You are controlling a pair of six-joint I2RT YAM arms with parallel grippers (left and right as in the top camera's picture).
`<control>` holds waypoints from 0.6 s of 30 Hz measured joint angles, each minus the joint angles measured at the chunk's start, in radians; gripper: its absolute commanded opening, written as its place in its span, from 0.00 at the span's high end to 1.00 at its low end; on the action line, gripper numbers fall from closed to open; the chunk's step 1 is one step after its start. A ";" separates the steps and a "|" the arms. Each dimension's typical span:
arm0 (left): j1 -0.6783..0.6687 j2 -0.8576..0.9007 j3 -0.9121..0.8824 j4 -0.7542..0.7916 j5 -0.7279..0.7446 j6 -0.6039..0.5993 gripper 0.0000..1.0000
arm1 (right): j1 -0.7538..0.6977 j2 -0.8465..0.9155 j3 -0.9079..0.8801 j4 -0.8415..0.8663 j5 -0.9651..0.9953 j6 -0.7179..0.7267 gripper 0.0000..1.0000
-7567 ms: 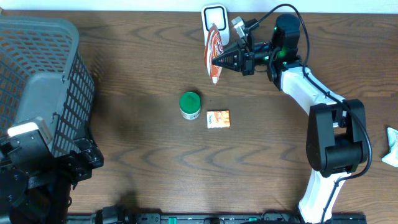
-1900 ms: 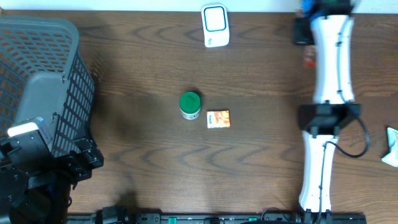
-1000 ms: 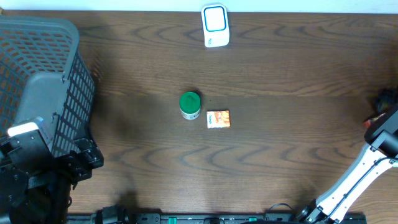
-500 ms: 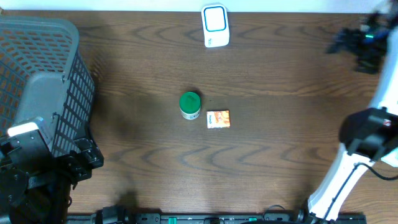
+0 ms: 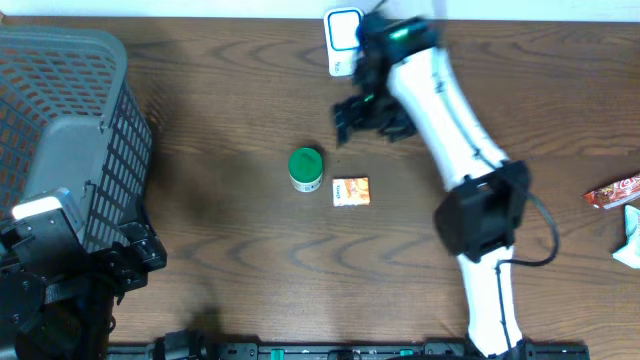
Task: Scan the item barcode
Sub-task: 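Reach the right gripper down to the orange tissue pack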
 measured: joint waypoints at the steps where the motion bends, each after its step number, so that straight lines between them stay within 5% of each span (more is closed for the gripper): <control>1: 0.000 0.000 0.000 0.000 0.000 0.000 0.02 | 0.027 0.000 -0.015 0.005 0.013 0.013 0.01; 18: 0.000 0.000 0.000 0.000 0.000 0.000 0.02 | 0.130 0.000 -0.305 0.152 0.123 0.121 0.01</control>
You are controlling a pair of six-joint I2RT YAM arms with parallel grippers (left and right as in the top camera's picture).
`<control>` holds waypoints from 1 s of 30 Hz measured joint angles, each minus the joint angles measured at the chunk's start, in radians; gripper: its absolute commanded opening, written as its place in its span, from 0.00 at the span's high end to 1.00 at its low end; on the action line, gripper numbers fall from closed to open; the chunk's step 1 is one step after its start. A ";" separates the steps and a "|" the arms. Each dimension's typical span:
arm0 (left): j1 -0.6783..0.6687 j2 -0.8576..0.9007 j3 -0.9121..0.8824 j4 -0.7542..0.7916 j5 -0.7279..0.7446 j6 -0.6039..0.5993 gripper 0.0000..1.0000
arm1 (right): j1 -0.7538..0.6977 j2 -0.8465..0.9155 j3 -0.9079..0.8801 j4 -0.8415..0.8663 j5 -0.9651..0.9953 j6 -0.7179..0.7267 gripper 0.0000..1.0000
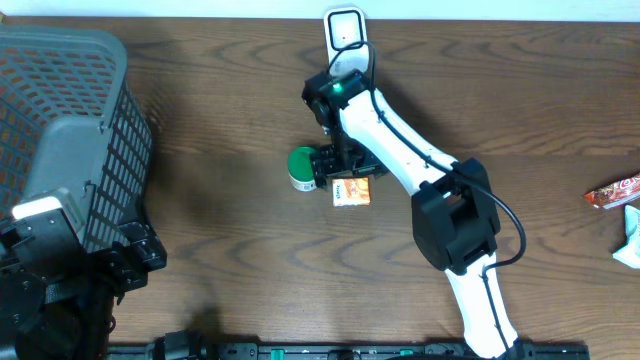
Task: Scan the item barcode
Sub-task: 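Reach the right gripper down to the orange tissue pack, then grasp the orange tissue pack with the right gripper and lift it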
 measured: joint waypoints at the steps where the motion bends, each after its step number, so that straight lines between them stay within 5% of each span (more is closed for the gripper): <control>1: 0.000 0.000 0.000 0.000 0.000 0.000 0.02 | 0.000 0.000 -0.014 0.010 0.003 0.001 0.01; 14: 0.000 0.000 0.000 0.000 0.000 0.000 0.02 | 0.006 -0.008 -0.206 0.232 -0.005 -0.032 0.02; 21: 0.000 0.000 0.000 0.000 0.000 0.000 0.02 | 0.006 -0.015 -0.219 0.237 -0.019 -0.050 0.36; 30: 0.000 0.000 0.000 0.000 0.000 0.000 0.02 | -0.008 -0.010 -0.167 0.091 -0.021 -0.051 0.39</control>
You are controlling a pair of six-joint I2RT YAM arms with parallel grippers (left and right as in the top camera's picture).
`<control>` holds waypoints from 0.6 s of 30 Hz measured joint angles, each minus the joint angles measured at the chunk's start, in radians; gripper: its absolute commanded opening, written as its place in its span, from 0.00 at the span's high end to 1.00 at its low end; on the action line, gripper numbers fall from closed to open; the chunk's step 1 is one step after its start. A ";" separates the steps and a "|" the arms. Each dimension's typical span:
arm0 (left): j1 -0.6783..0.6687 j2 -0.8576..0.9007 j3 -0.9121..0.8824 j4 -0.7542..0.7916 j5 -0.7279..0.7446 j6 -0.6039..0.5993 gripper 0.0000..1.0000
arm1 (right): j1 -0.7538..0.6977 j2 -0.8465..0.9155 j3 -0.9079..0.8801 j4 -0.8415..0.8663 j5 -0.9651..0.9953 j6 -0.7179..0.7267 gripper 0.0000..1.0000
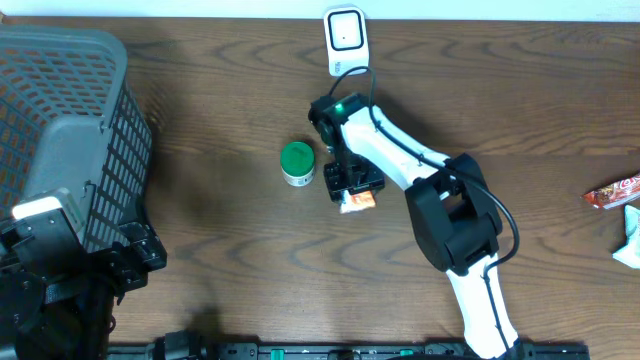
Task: Scan the item barcode
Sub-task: 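Grasp the orange tissue pack with the right gripper and lift it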
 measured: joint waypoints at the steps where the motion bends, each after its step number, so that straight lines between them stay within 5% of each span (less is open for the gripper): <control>1: 0.000 0.000 0.000 0.000 0.000 0.000 0.02 | -0.006 0.000 0.015 -0.029 -0.008 0.000 0.40; 9: 0.000 0.000 0.000 0.000 0.000 0.000 0.02 | -0.064 0.000 0.146 -0.282 -0.160 -0.020 0.48; 18: 0.000 0.000 0.000 0.000 0.000 0.000 0.02 | -0.136 0.000 0.153 -0.354 -0.376 -0.108 0.48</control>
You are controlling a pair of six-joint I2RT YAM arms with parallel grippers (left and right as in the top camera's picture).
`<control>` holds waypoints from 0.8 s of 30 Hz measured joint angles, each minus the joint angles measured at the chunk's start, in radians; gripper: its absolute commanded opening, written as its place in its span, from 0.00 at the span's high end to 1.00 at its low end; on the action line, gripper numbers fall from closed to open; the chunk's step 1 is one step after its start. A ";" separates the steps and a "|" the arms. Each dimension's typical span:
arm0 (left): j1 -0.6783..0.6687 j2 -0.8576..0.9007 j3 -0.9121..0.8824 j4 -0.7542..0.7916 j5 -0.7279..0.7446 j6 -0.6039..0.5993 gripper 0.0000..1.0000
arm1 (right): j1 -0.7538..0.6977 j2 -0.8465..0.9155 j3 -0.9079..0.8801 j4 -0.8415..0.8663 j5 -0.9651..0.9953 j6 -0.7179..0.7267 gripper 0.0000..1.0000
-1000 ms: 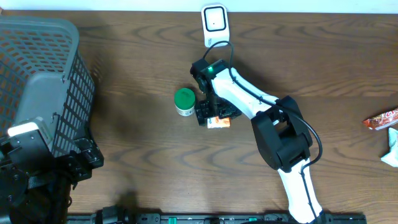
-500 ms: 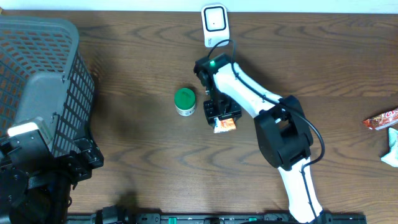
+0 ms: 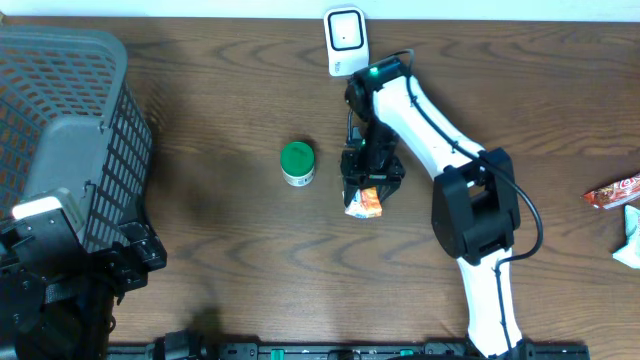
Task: Scan the item barcode
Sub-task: 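Grasp the orange tissue pack with the right gripper and lift it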
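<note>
A small orange-and-white packet [image 3: 364, 203] sits tilted near the table's middle, with my right gripper [image 3: 366, 190] shut on its upper end. The white barcode scanner [image 3: 345, 38] stands at the far edge, well behind the packet. A green-lidded jar [image 3: 297, 163] rests on the table left of the gripper. My left arm [image 3: 50, 275] is folded at the near left corner; its fingers are hidden.
A grey wire basket [image 3: 60, 130] fills the left side. A red wrapper [image 3: 612, 190] and a white crumpled item [image 3: 630, 235] lie at the right edge. The table is dark wood [image 3: 200, 250].
My right gripper has moved right and a little nearer, and the orange packet has gone with it, now tilted on end. The jar stays where it was.
My right gripper hung near the scanner, away from the jar and the flat packet. Then it stood at the packet beside the jar. Later the jar lay slightly further left and the gripper was on the packet. Now the packet is held, tilted, further right.
</note>
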 measured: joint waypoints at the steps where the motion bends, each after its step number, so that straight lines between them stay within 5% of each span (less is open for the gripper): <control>1: 0.000 0.000 0.000 0.000 0.000 0.000 0.02 | -0.003 0.000 0.000 0.000 -0.009 -0.004 0.48; 24: 0.000 0.000 0.000 0.000 0.000 0.000 0.02 | -0.021 0.046 0.005 -0.003 -0.218 -0.067 0.55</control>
